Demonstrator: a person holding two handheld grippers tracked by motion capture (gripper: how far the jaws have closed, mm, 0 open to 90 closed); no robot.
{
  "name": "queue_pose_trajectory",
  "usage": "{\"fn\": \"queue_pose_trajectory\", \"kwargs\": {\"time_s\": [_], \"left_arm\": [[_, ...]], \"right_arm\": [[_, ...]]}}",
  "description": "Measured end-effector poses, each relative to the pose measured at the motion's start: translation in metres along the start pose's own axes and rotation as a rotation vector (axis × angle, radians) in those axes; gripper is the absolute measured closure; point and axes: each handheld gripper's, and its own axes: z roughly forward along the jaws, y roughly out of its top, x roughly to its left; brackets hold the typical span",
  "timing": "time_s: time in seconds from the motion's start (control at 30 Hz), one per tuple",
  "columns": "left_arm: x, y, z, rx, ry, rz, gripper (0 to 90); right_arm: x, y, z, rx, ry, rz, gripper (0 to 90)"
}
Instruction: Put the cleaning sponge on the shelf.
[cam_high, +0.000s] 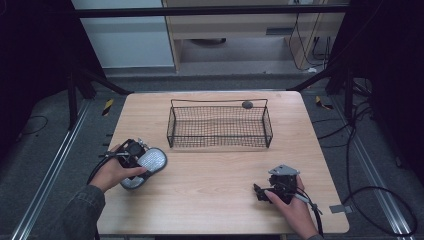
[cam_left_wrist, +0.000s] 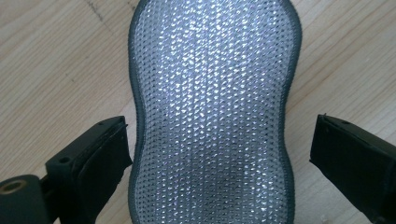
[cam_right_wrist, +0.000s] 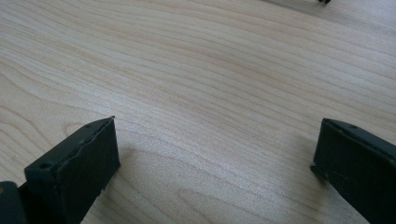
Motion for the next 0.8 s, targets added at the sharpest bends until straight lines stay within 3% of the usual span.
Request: {"fn": "queue_pose_trajectory", "kwargs": {"time_s": [0.63, 0.8], "left_arm": [[0.004, 0.001, 0.016, 0.034, -0.026, 0.005, 4.3], [0.005, 0.002, 0.022, 0.03, -0.033, -0.004, 3.4]], "right_arm": [[0.0, 0.0, 0.0, 0.005, 0.004, -0.004, 0.4], [0.001, 0.001, -0.001, 0.013, 0.012, 0.015, 0.4]]}}
